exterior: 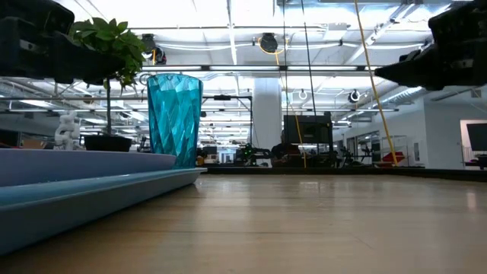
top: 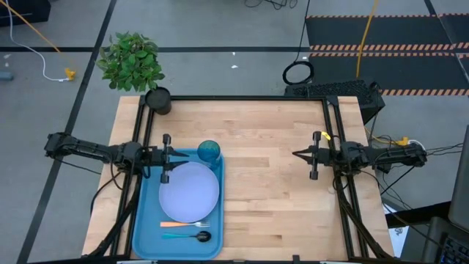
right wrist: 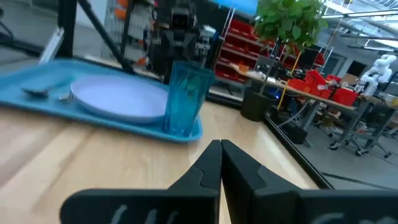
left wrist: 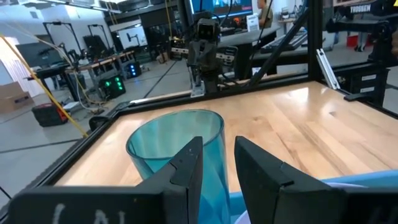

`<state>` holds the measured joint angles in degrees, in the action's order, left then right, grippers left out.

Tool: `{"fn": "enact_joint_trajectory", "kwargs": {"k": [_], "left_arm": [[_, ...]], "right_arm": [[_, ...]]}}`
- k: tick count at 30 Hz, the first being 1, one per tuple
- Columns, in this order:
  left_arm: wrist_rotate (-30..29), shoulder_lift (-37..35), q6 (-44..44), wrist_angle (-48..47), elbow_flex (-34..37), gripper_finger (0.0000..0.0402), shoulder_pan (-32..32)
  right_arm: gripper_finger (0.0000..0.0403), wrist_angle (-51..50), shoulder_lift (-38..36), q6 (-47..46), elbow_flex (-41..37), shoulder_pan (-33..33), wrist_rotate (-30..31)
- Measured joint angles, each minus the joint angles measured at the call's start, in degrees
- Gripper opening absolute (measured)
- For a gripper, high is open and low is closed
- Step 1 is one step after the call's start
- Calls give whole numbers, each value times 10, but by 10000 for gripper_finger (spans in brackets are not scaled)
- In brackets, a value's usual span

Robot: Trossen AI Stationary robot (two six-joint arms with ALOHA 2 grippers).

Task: Pick and place plate/cup/fork/spoon on tray
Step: Return to Home Position

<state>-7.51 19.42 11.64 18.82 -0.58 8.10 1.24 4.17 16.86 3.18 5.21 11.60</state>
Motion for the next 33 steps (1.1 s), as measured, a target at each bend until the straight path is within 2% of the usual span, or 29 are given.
{"fn": "enact_joint_trajectory", "kwargs": {"k": [8,12,17,28,33], "left_arm": [[0,0,-2,9,0,97,0],[0,0,-7,9,0,97,0],[1,0,-8,8,0,97,0],[5,0,-18,9,0,97,0],[38,0,-19,8,0,97,0]], "right_arm": [[0,-4,-41,-5,-8,0,1],[0,-6,-41,-10,-8,0,-3],[0,-12,-41,-26,-9,0,-42],[0,-17,-41,-38,-9,0,-43],[0,-12,-37,-48,-10,0,-42]]}}
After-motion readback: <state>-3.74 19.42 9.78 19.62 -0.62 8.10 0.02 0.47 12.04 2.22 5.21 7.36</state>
